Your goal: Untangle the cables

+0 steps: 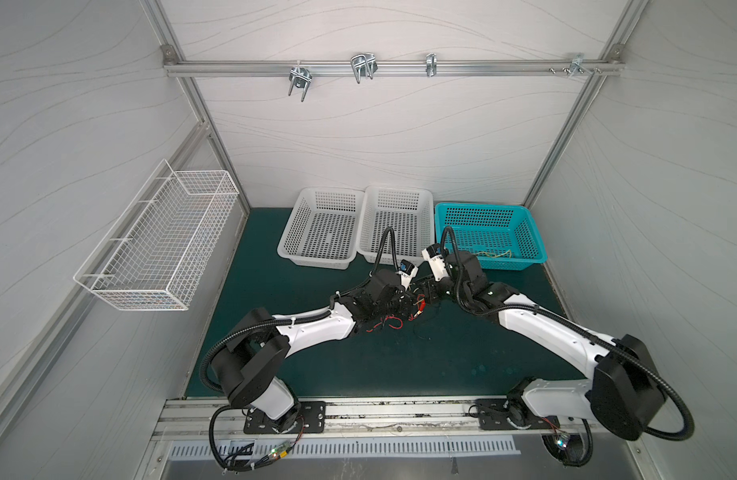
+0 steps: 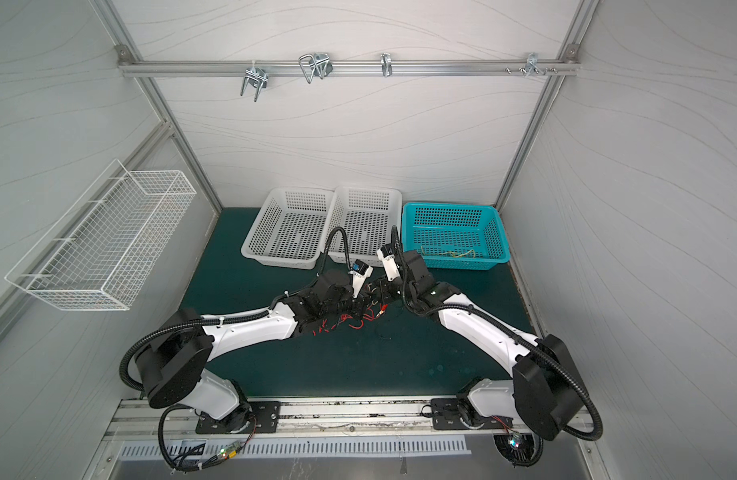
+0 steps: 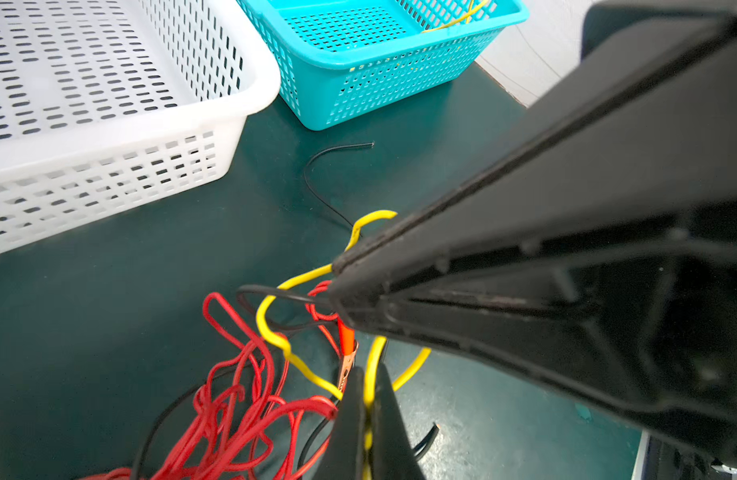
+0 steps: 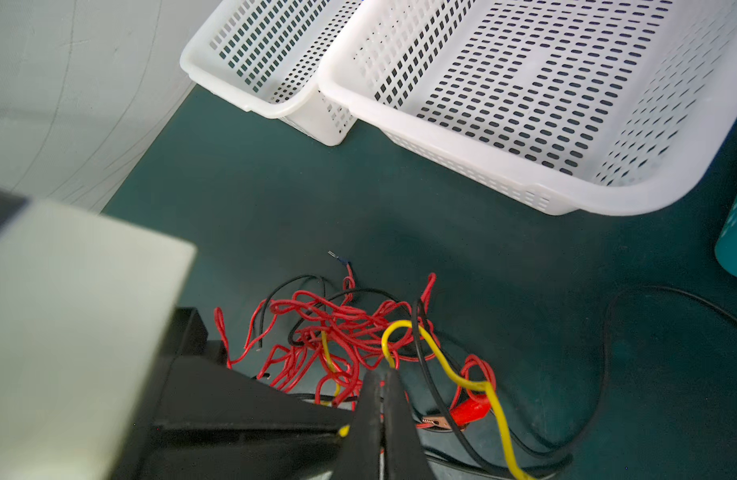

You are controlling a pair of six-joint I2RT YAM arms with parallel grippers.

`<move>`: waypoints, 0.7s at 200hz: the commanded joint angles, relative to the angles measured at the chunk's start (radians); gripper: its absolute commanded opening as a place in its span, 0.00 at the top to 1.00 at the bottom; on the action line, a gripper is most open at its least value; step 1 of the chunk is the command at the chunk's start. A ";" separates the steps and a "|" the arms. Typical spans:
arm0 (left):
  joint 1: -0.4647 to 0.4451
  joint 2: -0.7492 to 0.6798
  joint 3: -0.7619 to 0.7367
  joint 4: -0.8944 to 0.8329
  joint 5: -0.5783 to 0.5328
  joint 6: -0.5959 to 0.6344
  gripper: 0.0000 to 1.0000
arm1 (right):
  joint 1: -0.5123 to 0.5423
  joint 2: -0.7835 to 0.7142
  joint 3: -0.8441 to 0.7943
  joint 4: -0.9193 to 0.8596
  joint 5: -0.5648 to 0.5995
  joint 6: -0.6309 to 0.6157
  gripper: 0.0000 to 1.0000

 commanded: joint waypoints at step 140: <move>0.004 -0.079 0.016 -0.022 -0.038 0.071 1.00 | -0.091 -0.079 -0.279 0.299 -0.134 -0.027 0.53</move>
